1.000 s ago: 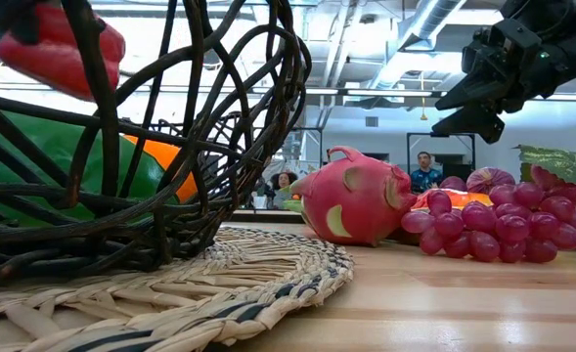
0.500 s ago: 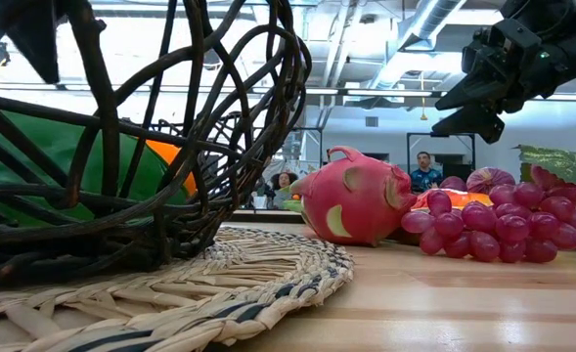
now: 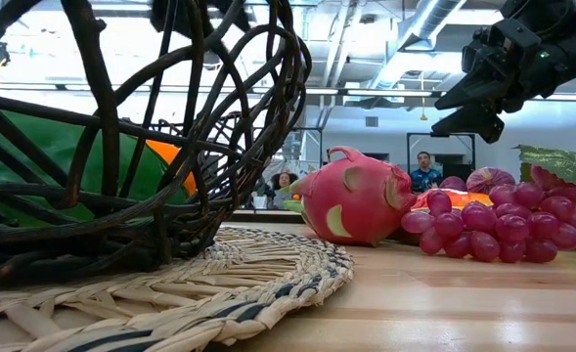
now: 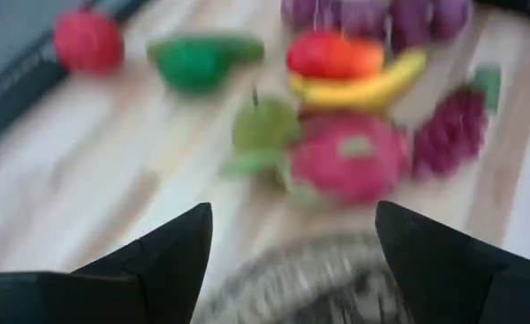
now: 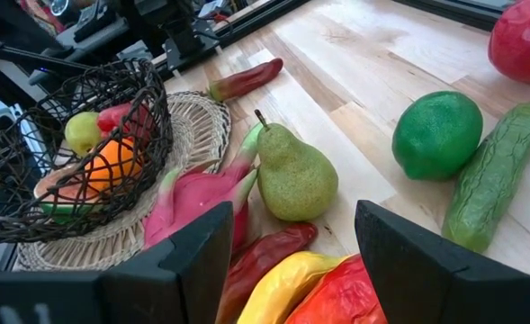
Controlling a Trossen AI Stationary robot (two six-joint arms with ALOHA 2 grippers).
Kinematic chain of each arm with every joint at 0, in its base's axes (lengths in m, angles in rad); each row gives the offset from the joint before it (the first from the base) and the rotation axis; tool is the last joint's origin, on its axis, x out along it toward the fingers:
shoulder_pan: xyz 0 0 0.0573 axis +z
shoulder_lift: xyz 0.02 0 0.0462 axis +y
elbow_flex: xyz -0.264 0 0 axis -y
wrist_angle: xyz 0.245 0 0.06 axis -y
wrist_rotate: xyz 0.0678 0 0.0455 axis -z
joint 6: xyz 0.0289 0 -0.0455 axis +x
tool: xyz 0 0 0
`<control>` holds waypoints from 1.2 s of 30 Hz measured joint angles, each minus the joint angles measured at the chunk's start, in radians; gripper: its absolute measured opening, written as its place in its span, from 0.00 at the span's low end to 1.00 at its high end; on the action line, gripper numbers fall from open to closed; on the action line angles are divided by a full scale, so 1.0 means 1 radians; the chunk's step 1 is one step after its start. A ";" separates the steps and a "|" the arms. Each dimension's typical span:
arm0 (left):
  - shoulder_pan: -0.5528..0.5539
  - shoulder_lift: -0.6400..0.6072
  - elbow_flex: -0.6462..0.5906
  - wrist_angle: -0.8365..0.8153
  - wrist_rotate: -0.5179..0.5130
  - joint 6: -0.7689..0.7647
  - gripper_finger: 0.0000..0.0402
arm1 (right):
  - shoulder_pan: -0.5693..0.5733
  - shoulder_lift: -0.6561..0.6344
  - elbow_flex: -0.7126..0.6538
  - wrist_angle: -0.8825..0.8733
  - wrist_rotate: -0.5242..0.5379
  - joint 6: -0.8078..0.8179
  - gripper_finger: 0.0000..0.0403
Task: Build produce basket
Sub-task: Put the pear into the woven basket
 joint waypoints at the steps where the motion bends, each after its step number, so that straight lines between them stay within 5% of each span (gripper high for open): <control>1: 0.020 0.000 0.000 0.040 -0.004 0.044 0.74 | 0.000 0.000 0.000 0.000 0.000 0.000 0.63; 12: 0.178 0.091 0.001 0.441 0.011 0.358 0.74 | 0.000 0.000 0.000 0.000 0.003 -0.006 0.63; 19: 0.218 0.194 -0.001 0.618 0.142 0.397 0.74 | 0.001 0.000 0.001 -0.003 0.003 -0.008 0.63; 29: 0.195 0.103 0.000 0.633 0.250 0.422 0.74 | 0.003 0.000 0.001 0.009 0.003 -0.007 0.63; 36: 0.156 -0.093 0.000 0.515 0.165 0.478 0.74 | 0.003 0.000 0.001 0.184 0.002 -0.009 0.63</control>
